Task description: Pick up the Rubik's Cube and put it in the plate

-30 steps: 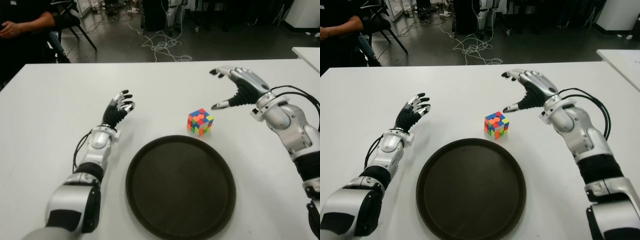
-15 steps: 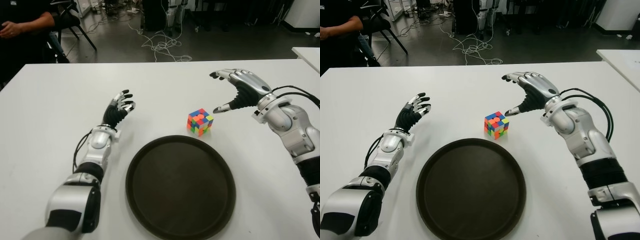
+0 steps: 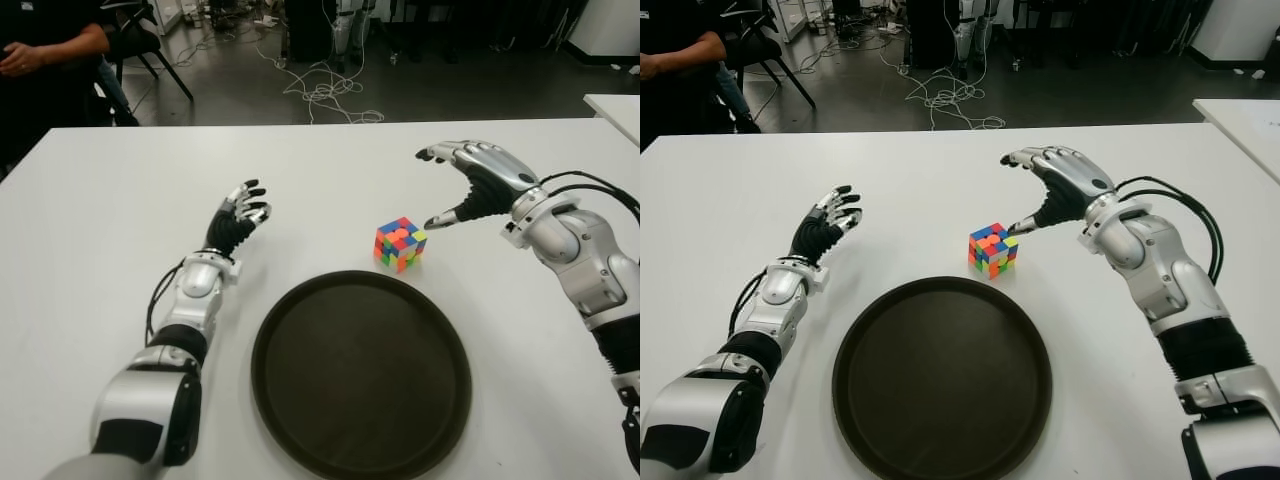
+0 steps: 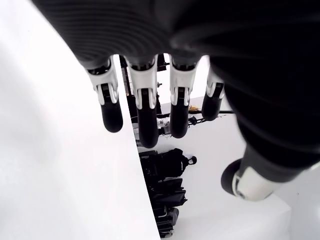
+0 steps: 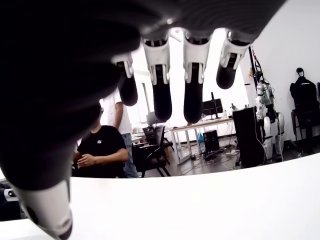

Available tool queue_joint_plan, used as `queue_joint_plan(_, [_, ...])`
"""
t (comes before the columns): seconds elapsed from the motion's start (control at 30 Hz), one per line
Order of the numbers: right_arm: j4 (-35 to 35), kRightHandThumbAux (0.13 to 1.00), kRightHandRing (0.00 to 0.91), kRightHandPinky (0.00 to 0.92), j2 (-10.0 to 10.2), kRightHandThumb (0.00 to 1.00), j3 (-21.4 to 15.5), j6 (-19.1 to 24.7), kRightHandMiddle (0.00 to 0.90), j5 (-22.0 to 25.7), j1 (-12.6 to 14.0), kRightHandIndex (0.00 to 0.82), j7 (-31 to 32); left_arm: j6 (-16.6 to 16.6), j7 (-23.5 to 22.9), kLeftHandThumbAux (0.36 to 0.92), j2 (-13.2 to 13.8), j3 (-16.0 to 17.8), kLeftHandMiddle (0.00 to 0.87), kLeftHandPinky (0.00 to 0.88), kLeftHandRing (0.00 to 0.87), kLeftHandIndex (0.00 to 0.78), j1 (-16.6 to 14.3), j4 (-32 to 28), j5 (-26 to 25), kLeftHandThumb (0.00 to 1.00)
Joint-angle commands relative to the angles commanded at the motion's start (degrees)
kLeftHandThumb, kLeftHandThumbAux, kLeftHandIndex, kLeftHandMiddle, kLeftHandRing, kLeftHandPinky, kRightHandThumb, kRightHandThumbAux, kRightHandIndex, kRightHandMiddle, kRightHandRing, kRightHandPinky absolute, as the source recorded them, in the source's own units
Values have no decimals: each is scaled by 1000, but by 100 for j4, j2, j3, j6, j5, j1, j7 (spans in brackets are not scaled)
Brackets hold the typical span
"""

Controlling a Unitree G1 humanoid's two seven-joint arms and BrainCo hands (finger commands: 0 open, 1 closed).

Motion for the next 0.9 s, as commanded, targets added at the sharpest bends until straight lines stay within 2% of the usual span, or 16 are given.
queue_joint_plan(0.2, [100, 773, 252, 166, 11, 0, 21, -151, 268, 34, -22, 210, -24, -18, -2, 674, -10, 12, 185, 175, 190, 121, 0, 5, -15, 165])
queue_joint_plan(0.37, [335, 777, 282, 181, 124, 0, 108, -227, 291, 22, -117, 212, -50, -21, 23, 674, -6, -13, 178, 157, 184, 121, 0, 9, 19, 148])
queue_joint_plan(0.57, [636, 741, 190, 94, 224, 0, 230, -365, 206, -4, -223, 167, -133, -68, 52, 667, -3, -38, 187, 139, 183, 121, 14, -1, 45, 143])
queue_joint_plan(0.77, [841, 738, 156, 93, 269, 0, 323, -503, 164, 5, -298, 139, -137, -102, 71, 674, -19, -35, 191, 178, 193, 125, 14, 4, 31, 158])
queue_joint_plan(0.9, [887, 731, 146, 92, 290, 0, 355, -519, 153, -11, -318, 130, -105, -86, 106, 661, -27, -31, 188, 164, 193, 126, 15, 6, 30, 161])
